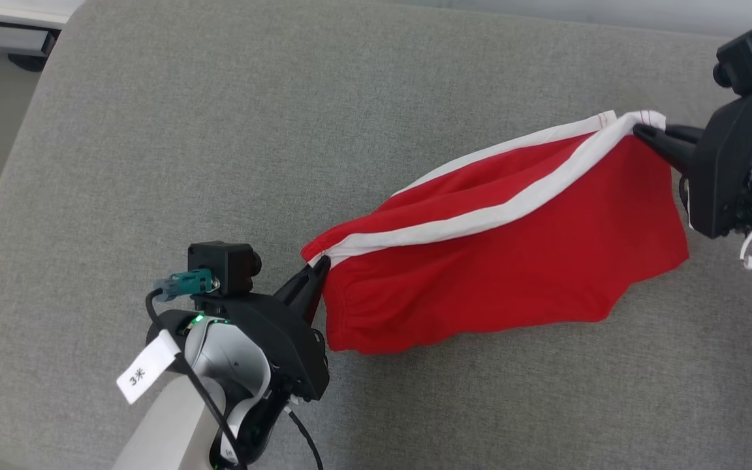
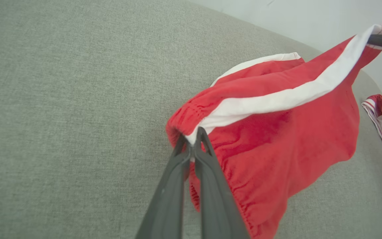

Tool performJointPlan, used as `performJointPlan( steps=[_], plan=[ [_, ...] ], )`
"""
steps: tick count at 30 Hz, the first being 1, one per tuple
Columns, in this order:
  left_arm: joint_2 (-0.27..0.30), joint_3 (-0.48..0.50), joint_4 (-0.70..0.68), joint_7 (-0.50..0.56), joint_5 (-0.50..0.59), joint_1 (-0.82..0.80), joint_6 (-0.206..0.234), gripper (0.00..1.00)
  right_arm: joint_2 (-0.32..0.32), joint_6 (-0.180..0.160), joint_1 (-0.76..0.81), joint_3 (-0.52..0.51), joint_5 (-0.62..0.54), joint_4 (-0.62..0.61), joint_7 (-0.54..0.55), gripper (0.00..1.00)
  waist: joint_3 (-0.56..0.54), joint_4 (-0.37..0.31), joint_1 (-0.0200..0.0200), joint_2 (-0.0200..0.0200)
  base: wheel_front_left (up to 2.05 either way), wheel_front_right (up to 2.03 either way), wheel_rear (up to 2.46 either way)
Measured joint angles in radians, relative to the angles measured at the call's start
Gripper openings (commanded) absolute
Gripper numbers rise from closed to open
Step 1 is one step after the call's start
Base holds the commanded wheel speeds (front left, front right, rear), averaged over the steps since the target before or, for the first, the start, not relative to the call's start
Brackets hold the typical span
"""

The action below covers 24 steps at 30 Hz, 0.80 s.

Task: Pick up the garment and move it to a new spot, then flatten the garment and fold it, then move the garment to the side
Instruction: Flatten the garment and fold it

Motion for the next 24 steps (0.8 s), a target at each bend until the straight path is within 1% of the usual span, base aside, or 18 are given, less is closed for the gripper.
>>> performJointPlan(
  steps=[1,5,8,9,10,11,17,20,24],
  plan=[
    [-0.006,0.001,0.011,0.0,0.0,-0.009,0.001,0.0,0.015,0.002,-0.022,0.006,-0.005,0.029,-0.019,0.0,0.007,0.004,0.0,0.0,0.0,0.0,0.0],
    [-0.011,0.004,0.035,0.0,0.0,-0.037,0.002,0.0,0.028,0.008,-0.046,0.013,-0.028,0.078,-0.043,0.0,0.014,0.008,-0.0001,-0.0001,0.0,0.0,0.0],
    [-0.025,0.004,0.052,0.0,0.0,-0.062,0.003,0.0,0.041,0.008,-0.064,0.017,-0.036,0.119,-0.07,0.0,0.02,0.009,-0.0001,-0.0001,0.0,0.0,0.0],
    [-0.028,0.005,0.06,-0.002,0.0,-0.068,0.005,0.24,0.048,0.008,-0.07,0.017,-0.038,0.135,-0.081,0.22,0.021,0.01,-0.0001,0.0,0.0,0.0,0.0],
    [-0.028,0.003,0.067,-0.002,0.0,-0.076,0.007,0.65,0.056,0.008,-0.078,0.018,-0.046,0.148,-0.096,0.42,0.023,0.01,-0.0001,-0.0001,0.0,0.0,0.0],
    [-0.03,0.005,0.071,-0.002,0.0,-0.082,0.01,1.0,0.062,0.008,-0.085,0.018,-0.054,0.158,-0.11,1.0,0.025,0.01,-0.0001,0.0,0.0,0.0,0.0],
    [-0.035,0.01,0.104,-0.022,0.002,-0.104,0.011,1.0,0.094,0.01,-0.148,0.019,-0.085,0.215,-0.224,1.0,0.03,0.011,-0.0002,0.0,0.0,0.0,0.0],
    [-0.035,0.019,0.118,-0.04,0.003,-0.105,0.012,1.0,0.103,0.017,-0.161,0.022,-0.099,0.241,-0.285,1.0,0.023,0.011,-0.0002,-0.0001,0.0,0.0,0.0],
    [-0.035,0.027,0.126,-0.076,0.012,-0.103,0.014,1.0,0.106,0.017,-0.149,0.032,-0.11,0.282,-0.323,1.0,0.006,0.01,-0.0002,-0.0002,0.0,0.0,0.0]
  ],
)
